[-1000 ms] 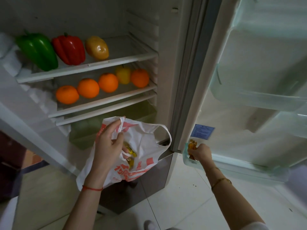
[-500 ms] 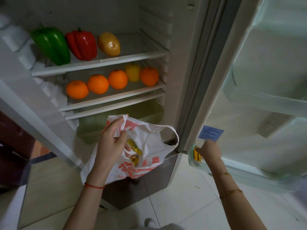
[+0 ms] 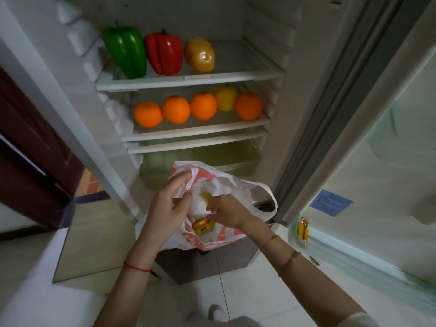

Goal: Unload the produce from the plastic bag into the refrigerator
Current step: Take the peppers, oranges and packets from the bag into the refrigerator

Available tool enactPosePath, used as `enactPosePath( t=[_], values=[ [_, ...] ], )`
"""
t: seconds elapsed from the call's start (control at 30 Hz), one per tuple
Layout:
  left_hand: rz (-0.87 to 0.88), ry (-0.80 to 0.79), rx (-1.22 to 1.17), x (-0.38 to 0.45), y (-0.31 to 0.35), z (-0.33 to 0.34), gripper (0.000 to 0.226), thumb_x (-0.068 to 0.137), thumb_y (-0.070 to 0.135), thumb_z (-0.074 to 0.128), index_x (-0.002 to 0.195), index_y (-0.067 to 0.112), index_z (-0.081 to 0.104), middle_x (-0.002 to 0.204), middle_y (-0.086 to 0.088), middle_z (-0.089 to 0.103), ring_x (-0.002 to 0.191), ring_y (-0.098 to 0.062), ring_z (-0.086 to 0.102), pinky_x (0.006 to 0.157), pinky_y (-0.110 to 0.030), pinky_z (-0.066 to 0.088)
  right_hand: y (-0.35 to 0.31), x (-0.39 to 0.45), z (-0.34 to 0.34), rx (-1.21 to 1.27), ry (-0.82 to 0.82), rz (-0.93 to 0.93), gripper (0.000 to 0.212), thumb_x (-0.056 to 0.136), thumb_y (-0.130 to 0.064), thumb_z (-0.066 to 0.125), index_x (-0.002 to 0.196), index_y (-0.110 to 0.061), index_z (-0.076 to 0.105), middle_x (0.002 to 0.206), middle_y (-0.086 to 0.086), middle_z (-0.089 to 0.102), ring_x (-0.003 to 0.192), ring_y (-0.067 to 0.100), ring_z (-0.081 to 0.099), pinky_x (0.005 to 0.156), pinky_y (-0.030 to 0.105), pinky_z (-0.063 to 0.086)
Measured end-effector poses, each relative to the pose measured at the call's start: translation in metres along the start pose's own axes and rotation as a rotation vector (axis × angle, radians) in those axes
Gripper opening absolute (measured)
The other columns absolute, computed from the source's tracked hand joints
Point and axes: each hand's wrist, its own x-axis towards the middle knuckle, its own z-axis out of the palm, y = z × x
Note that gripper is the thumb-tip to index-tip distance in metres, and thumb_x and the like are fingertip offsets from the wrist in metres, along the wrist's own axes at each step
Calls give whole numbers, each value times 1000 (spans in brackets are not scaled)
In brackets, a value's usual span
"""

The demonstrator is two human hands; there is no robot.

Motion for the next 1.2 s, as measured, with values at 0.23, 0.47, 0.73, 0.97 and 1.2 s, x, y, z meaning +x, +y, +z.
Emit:
enactPosePath(
  t=[0.23, 0.47, 0.73, 0.97, 1.2],
  values=[
    [32, 32, -35, -7, -6, -13, 49, 95, 2, 55, 121, 44, 50, 137, 1, 58, 99, -37, 66, 70, -18, 56, 16, 69, 85, -486, -188, -145, 30, 93, -31, 55, 118, -16, 60, 119, 8, 60, 113, 28, 57, 95, 38, 45],
    [-28, 41, -133, -14, -9, -25, 43, 96, 1, 53, 122, 35, 54, 138, 15, 53, 51, -26, 69, 45, -35, 57, 45, 90, 124, -663, -112, -196, 27, 96, -16, 44, 115, -12, 63, 115, 11, 64, 109, 30, 59, 89, 40, 47],
    [-29, 62, -64, -12, -16, -29, 39, 95, 2, 54, 131, 18, 58, 139, 13, 55, 62, -17, 70, 59, -25, 57, 69, 110, 161, -797, -60, -119, 23, 65, -22, 81, 84, -14, 69, 76, 7, 66, 59, 21, 63, 49, 31, 50],
    [-20, 47, -57, -10, -17, -25, 39, 95, 5, 55, 130, 22, 58, 137, 16, 56, 76, -14, 65, 61, -22, 56, 68, 110, 161, -785, -55, -165, 23, 81, -31, 72, 95, -14, 66, 87, 9, 68, 71, 24, 65, 58, 32, 49],
    [-6, 23, -67, -9, -12, -24, 40, 96, 3, 54, 132, 21, 56, 138, 11, 54, 66, -12, 69, 58, -24, 58, 71, 97, 148, -720, 96, -282, 33, 52, -31, 85, 78, -20, 69, 69, 0, 66, 58, 18, 64, 48, 26, 50]
  ],
)
